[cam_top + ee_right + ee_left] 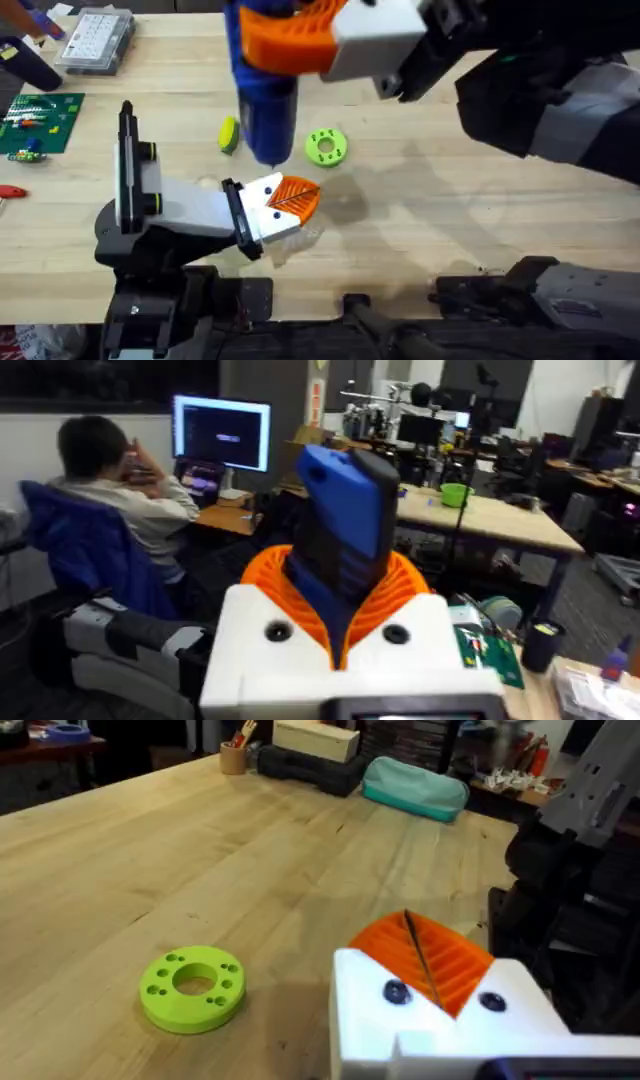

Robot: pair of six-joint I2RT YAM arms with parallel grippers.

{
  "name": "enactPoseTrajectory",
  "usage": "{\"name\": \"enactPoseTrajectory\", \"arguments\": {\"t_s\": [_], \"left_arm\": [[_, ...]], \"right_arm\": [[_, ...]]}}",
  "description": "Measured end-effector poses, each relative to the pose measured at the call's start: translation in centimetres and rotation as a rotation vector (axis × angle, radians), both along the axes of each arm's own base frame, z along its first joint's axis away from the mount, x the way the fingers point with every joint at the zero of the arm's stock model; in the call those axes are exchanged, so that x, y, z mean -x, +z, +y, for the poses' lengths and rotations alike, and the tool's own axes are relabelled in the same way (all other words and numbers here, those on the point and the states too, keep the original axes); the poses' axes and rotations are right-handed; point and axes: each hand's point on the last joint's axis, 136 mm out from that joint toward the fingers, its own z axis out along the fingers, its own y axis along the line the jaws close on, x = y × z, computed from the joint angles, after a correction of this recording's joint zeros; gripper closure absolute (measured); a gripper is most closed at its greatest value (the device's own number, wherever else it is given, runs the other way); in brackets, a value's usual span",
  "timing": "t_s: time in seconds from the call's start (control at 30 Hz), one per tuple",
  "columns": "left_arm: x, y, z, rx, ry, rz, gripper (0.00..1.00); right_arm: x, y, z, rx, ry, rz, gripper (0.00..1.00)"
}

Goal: Pick up the gripper from the table and insert it into the empty holder that is missing its gripper. Then pick up a screw, insert it into the mounting hole, and use the screwdriver to tighten it. Finally, clean up the table by picking up the vegetable and placing it into the bucket.

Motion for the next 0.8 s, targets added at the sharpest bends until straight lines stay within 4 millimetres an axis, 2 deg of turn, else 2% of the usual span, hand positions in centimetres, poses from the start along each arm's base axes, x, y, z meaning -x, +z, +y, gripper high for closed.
{"name": "enactPoseTrajectory", "arguments": {"t_s": [0.17,0.8], "left_arm": [[0.0,0.0,0.0,0.000,0.000,0.000,0.997],[0.0,0.0,0.0,0.000,0.000,0.000,0.997]], "right_arm": [[1.0,-0.1,0.5,-0.005,0.026,-0.026,0.979],[1.5,-1.0,1.7,0.018,0.045,-0.081,0.979]]}}
